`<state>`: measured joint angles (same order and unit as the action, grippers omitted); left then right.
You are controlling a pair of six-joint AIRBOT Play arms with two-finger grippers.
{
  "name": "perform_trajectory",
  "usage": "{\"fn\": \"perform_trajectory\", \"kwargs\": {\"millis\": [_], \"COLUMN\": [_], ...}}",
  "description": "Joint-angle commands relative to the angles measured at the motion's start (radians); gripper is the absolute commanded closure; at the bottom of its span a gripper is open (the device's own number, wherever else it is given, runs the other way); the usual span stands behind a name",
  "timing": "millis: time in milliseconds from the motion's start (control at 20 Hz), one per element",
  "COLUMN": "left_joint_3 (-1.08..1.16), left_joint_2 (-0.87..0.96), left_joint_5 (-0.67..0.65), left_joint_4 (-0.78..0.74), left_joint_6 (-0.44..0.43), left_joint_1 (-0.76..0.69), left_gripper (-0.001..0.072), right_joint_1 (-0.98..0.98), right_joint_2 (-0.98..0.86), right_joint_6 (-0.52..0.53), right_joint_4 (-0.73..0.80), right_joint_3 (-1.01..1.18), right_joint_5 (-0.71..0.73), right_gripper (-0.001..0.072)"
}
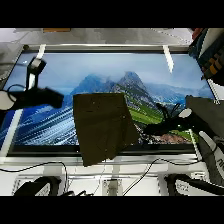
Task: Fold the clothes and pants, and hang the long-sleeved shirts on hangers.
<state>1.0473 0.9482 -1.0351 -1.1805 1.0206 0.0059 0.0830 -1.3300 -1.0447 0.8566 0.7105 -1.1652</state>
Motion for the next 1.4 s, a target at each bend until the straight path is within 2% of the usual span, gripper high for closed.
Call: {"fn": "perform_trajectory", "kwargs": {"millis": [0, 100, 150, 200, 250, 600, 650, 850, 900, 1150, 1350], "left_joint_3": [-0.155, -0.258, -0.303, -0.336, -0.367, -0.510, -0.523, -0.593, -0.609, -0.636, -0.636], "left_joint_2": [-0.079, -0.128, -0.145, -0.153, -0.153, -0.152, -0.152, -0.152, -0.152, -0.131, -0.048], "left_joint_5": [-0.156, -0.174, -0.198, -0.227, -0.257, -0.298, -0.298, -0.276, -0.266, -0.263, -0.263], "left_joint_4": [-0.010, 0.026, 0.034, 0.033, 0.034, 0.041, 0.052, 0.142, 0.143, 0.164, 0.165], "left_joint_6": [0.072, 0.072, 0.072, 0.074, 0.080, 0.107, 0.107, 0.106, 0.106, 0.105, 0.106], "left_joint_1": [0.154, 0.214, 0.232, 0.235, 0.235, 0.233, 0.233, 0.232, 0.233, 0.221, 0.218], "left_gripper": [0.0588, 0.0481, 0.0349, 0.0139, 0.0026, 0.0026, 0.0026, 0.0026, 0.0026, 0.0027, 0.0027], "right_joint_1": [-0.004, -0.004, -0.004, -0.004, -0.004, -0.031, -0.049, -0.151, -0.170, -0.239, -0.301], "right_joint_2": [-0.108, -0.158, -0.174, -0.186, -0.193, -0.198, -0.198, -0.198, -0.198, -0.198, -0.198], "right_joint_6": [-0.004, 0.058, 0.089, 0.107, 0.117, 0.119, 0.119, 0.119, 0.119, 0.119, 0.116], "right_joint_4": [-0.090, -0.151, -0.192, -0.230, -0.252, -0.244, -0.244, -0.288, -0.306, -0.392, -0.472], "right_joint_3": [-0.013, -0.013, -0.012, -0.012, -0.012, -0.013, -0.013, 0.000, 0.015, 0.104, 0.116], "right_joint_5": [0.040, 0.028, 0.019, 0.010, 0.006, -0.073, -0.068, 0.013, 0.033, 0.056, 0.198], "right_gripper": [0.0240, 0.0240, 0.0240, 0.0240, 0.0240, 0.0265, 0.0286, 0.0655, 0.0682, 0.0682, 0.0682]}}
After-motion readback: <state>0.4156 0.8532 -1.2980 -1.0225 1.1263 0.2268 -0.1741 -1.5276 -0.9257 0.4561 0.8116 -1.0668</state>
